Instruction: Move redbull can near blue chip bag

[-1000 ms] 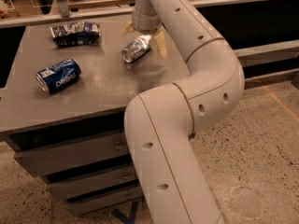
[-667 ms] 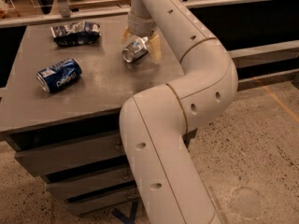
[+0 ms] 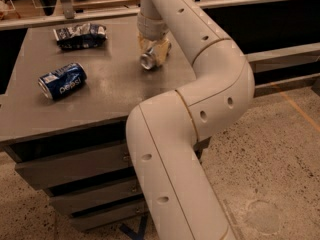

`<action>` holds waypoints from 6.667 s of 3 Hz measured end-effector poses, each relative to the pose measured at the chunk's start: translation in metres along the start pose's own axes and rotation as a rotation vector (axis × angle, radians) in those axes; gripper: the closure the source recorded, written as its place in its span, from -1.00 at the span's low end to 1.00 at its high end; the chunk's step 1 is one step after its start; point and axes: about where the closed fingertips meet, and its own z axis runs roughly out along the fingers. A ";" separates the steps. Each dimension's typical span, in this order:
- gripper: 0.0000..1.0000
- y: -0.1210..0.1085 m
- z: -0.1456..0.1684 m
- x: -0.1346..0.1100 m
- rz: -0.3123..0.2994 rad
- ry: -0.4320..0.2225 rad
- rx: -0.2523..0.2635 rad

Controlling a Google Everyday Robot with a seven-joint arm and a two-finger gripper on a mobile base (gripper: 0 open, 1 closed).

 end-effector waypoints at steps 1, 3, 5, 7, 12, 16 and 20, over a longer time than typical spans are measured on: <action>0.53 0.000 0.000 0.000 0.000 0.000 0.000; 1.00 0.012 -0.081 -0.004 0.082 0.020 0.133; 1.00 -0.005 -0.155 -0.003 0.083 0.074 0.383; 1.00 -0.049 -0.127 -0.013 0.009 0.084 0.504; 1.00 -0.093 -0.064 -0.035 -0.243 -0.066 0.643; 1.00 -0.138 -0.028 -0.047 -0.222 -0.078 0.766; 0.66 -0.138 0.001 -0.043 -0.213 -0.098 0.755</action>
Offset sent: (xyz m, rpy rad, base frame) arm -0.0560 -0.0424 0.0847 -0.0221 0.1442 -0.1048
